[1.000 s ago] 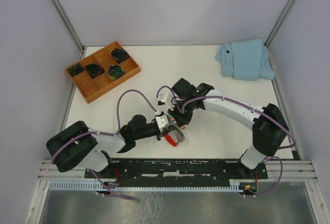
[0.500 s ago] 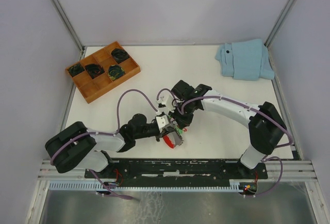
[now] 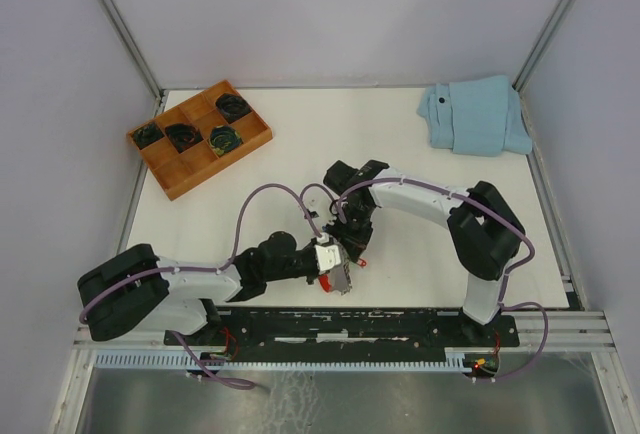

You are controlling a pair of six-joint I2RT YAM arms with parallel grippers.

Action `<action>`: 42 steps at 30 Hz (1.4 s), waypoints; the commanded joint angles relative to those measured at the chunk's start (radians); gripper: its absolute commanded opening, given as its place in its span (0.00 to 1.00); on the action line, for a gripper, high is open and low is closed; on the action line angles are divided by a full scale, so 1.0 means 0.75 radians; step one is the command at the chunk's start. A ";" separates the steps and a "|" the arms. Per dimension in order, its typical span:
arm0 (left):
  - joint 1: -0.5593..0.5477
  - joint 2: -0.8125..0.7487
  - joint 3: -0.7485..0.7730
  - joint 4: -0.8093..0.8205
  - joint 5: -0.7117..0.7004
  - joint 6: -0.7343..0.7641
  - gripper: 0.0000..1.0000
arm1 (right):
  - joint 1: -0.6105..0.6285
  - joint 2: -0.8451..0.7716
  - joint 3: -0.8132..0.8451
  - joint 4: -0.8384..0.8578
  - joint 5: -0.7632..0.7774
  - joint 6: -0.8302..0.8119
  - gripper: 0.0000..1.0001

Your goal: Put the keys on the keyring

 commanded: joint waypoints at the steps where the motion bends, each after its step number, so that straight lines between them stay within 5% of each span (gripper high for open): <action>1: -0.030 -0.007 0.070 0.151 -0.016 0.088 0.03 | -0.010 0.004 0.052 0.085 0.029 -0.023 0.01; 8: 0.013 -0.052 -0.021 0.203 -0.182 0.076 0.03 | -0.078 -0.003 0.041 0.076 0.188 0.013 0.01; 14: 0.125 -0.048 -0.066 0.316 -0.138 -0.012 0.04 | -0.083 -0.013 0.037 0.086 0.205 0.020 0.01; 20: 0.156 -0.017 -0.047 0.288 -0.190 -0.051 0.27 | -0.124 -0.045 0.037 0.195 0.238 0.069 0.01; 32: 0.277 -0.205 -0.126 0.280 -0.451 -0.240 0.54 | -0.273 -0.043 -0.047 0.457 0.454 0.230 0.03; 38: 0.395 -0.297 -0.154 0.231 -0.684 -0.454 0.75 | -0.359 -0.124 -0.221 0.629 0.558 0.375 0.17; 42: 0.439 -0.400 -0.149 0.112 -0.879 -0.593 0.92 | -0.392 -0.279 -0.398 0.766 0.644 0.436 0.40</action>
